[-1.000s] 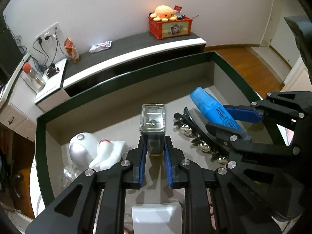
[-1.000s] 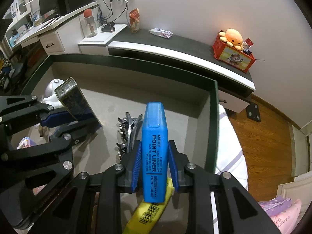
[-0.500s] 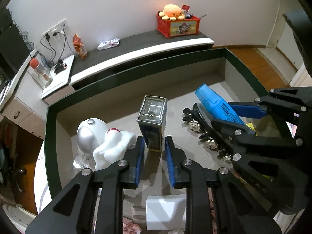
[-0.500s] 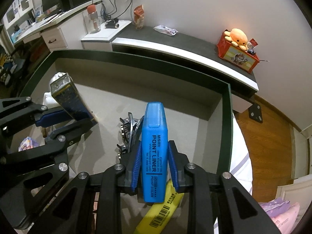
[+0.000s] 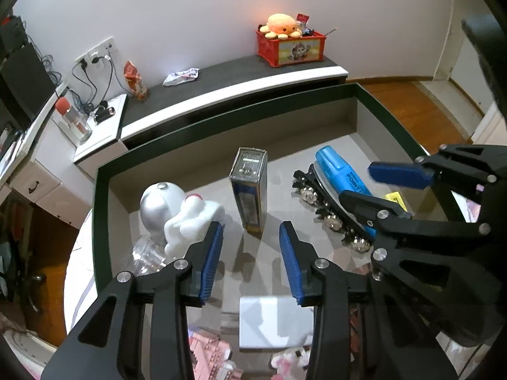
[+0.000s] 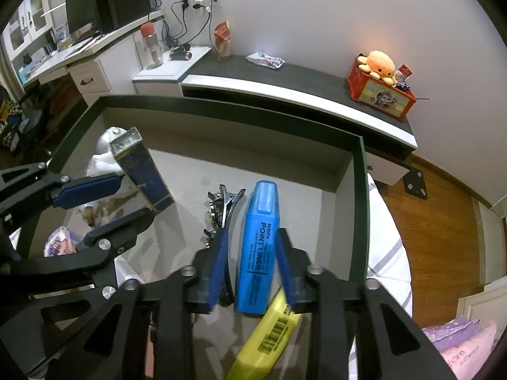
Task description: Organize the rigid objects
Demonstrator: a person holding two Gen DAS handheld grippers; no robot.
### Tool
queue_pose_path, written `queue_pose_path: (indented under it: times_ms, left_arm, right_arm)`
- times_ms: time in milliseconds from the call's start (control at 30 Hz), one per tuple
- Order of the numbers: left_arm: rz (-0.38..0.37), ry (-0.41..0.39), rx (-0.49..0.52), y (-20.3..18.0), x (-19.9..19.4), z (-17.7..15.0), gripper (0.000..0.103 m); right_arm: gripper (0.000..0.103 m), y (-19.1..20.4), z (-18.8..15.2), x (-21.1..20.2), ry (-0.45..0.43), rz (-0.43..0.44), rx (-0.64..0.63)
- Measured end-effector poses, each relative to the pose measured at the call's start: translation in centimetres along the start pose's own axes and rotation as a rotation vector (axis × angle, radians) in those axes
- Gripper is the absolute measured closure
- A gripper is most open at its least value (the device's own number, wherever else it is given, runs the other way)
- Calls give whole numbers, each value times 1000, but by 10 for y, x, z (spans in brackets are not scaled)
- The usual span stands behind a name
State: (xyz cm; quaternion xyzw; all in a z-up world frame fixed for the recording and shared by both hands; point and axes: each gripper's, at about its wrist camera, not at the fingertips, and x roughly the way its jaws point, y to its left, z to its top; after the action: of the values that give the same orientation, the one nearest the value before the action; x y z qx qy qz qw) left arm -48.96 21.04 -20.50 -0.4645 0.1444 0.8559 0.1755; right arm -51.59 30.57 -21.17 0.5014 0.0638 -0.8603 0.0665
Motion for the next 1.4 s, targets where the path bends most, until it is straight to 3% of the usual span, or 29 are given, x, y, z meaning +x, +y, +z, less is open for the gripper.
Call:
queue_pose_path:
  times_ms: [200,300,433,567,733,833,1000,1100,1400]
  left_arm:
    - [0,-21,-2,0,-17,-6,62]
    - [6,-34,-3,1,-27,-11,54]
    - [8,-49,-15,5,-37,-18,42]
    - [34,-66,-24,7,-47,-23,31]
    - [50,-85,-49,17,-62,-32,16]
    - [63,-112,-74,23,-72,-38,7]
    - [52,-151,-110,31,-91,-45,0]
    - [20,-165,-144,36,-98,-50,0]
    - [35,-187,-160,32,-113,-67,0]
  right_arm:
    - [64,5,-6,-17,-28,-8,0]
    - [64,7,-11,-25,-33,-9,2]
    - [50,4,-16,-34,-40,-30,18]
    - [49,5,-20,-43,-48,-19,30]
    - [22,5,-23,-55,-76,-71,52]
    - [19,6,-26,-63,-98,-35,65]
    - [0,8,-29,-76,-146,-81,75]
    - [0,8,-32,-85,-167,-35,92]
    - [0,16,-44,-100,-181,-38,77]
